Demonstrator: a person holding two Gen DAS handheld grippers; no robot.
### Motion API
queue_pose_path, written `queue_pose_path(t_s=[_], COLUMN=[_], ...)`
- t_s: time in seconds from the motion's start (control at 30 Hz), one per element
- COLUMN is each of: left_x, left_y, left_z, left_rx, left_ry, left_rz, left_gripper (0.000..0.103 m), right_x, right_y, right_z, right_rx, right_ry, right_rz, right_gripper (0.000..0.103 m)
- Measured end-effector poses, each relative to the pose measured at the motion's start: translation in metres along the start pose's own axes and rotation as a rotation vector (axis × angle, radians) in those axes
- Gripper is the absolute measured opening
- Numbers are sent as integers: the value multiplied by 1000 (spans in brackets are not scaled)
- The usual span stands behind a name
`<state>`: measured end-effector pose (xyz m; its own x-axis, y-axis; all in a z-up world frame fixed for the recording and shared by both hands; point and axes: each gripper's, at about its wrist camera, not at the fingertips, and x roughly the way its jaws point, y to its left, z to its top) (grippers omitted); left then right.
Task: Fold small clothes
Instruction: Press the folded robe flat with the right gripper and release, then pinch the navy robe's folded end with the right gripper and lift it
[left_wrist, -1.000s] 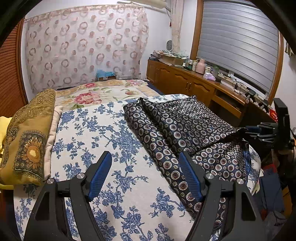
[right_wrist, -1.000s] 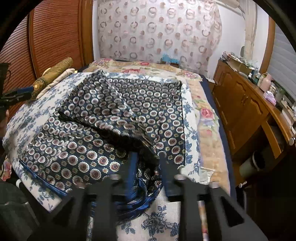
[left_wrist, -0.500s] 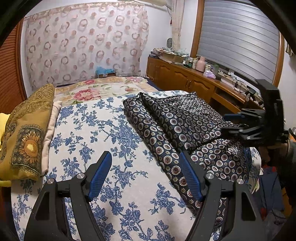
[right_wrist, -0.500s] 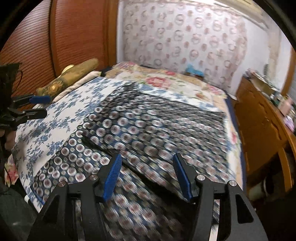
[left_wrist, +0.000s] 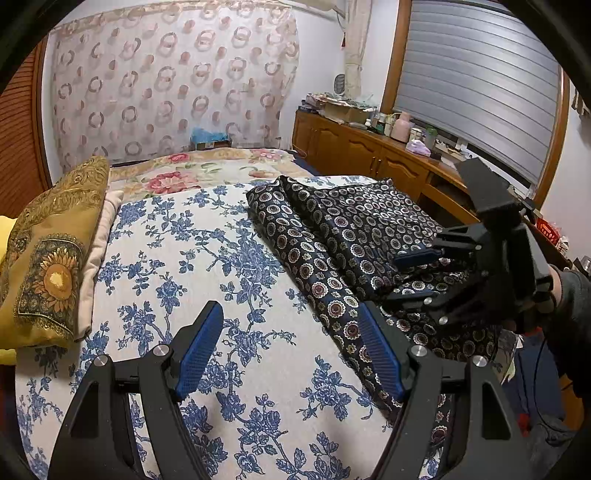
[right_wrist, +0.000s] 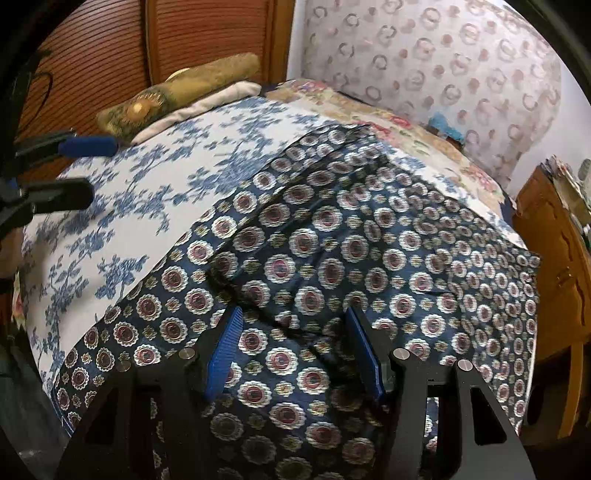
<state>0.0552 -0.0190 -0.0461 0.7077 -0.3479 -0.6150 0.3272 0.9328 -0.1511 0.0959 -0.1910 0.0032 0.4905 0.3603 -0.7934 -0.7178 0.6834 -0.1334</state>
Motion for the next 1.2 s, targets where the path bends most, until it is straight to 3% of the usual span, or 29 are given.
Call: queue_pose_path(t_s=[0.23,0.27,0.3,0.4,0.47,0.8,1.07,1.2], left_x=[4,5,7,11,14,18,21,20], left_y=[-3,-5,-6,-10,-11,-17,-16,-16], left_z=[-3,-3,-4,-7,-8,-10,-11,-13], left_rx=[7,11,15,22,26,37,28,28], left_ry=[15,19,26,44,56,69,77,79], left_rz=[-11,-13,-17,-28,-30,-38,-40,-39], left_gripper=[76,76,76,76,76,76,76,76], right_x=[22,23,20,13,7,-32,-27,-10], right_y=[7,5,5,8,9,-36,-98,-123], right_z=[10,11,12,9,7,18,30,35], right_rx=[-25,-22,-25,-56,-64,64,226,340], right_ry=[7,3,-8,-35,-56,-177,-187,-151], right_rz=[-21,-21,-31,-37,-41,-114,-189,-200], right_gripper=[59,54,40,13,10,7,7,7])
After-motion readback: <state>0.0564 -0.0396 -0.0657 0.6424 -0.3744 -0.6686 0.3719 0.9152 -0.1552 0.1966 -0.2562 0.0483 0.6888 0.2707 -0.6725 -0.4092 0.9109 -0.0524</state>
